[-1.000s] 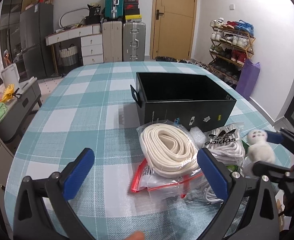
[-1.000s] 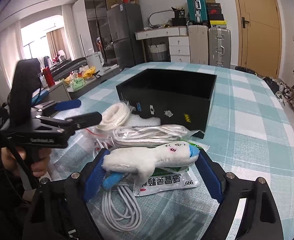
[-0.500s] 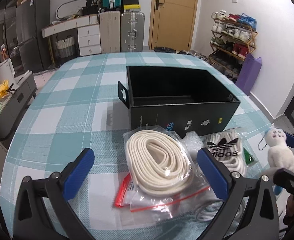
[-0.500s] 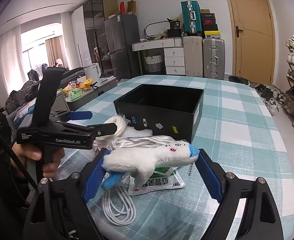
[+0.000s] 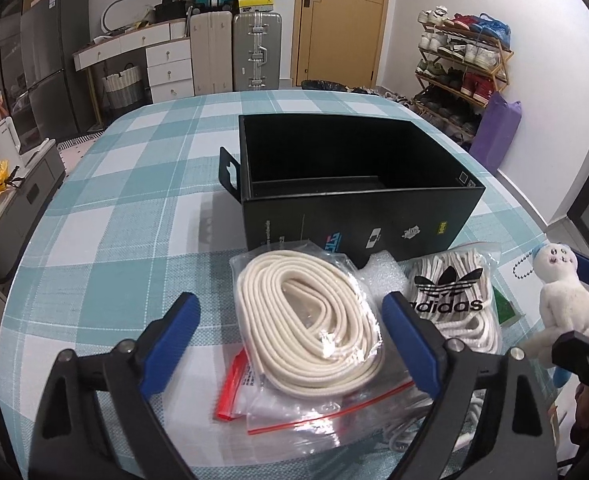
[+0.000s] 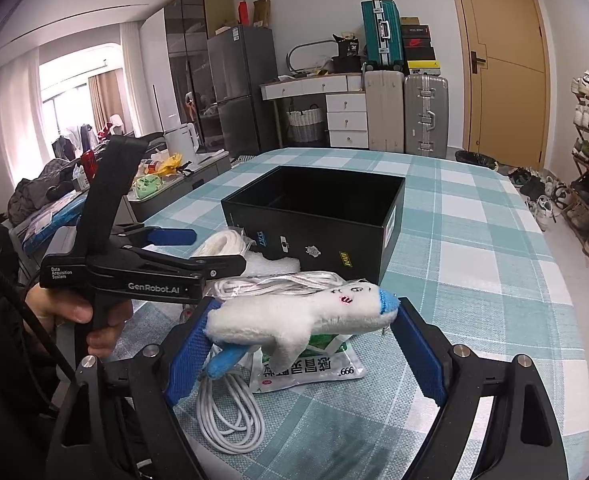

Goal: Organize soft objects
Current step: 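Grasp the bagged white rope with the left tool while the right tool holds the doll, then carry the rope bag with the left tool while the right tool carries the doll to the box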

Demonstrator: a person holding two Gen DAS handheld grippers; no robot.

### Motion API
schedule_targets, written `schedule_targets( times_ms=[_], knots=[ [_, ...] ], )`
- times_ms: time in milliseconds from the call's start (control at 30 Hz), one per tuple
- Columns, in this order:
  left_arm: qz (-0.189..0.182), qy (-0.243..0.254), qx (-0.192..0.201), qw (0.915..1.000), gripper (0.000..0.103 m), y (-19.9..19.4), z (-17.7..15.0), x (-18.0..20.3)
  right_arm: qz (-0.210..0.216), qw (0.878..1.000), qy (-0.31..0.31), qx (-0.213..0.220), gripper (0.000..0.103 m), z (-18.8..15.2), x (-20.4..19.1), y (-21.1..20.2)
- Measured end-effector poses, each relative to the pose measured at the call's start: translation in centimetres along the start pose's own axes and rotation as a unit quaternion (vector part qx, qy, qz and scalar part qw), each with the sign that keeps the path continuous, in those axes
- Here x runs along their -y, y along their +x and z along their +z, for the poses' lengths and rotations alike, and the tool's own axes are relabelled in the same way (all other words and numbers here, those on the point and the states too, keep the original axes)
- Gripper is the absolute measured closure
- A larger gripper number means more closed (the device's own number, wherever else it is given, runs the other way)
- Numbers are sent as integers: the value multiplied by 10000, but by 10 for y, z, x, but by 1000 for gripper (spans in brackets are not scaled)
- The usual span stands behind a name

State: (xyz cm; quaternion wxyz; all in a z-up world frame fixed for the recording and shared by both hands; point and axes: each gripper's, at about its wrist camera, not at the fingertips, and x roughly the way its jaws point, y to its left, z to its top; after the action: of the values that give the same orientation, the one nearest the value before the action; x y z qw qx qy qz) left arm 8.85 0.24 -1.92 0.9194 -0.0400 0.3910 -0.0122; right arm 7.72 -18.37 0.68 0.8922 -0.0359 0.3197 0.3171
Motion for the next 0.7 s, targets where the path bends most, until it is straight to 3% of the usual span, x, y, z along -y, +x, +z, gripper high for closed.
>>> schedule_targets(
  times_ms=[33,167,300,500,700],
  knots=[
    [-6,8,0,10000,11,0,0,0,4,10000,-3,-2,16,0,0,0],
    [-141,71,-127,9998,38,3,-3,1,-2,10000,-2,-4,16,1,0,1],
    [-242,109,-107,9996,56,1,-5,2,-7,10000,-4,3,16,1,-1,1],
    [-377,153,-29,9992,66,-8,-6,1,15,10000,-14,39,16,3,-3,3],
    [-464,188,97,9987,69,-21,-11,4,19,9999,-10,142,16,3,-4,0]
  ],
)
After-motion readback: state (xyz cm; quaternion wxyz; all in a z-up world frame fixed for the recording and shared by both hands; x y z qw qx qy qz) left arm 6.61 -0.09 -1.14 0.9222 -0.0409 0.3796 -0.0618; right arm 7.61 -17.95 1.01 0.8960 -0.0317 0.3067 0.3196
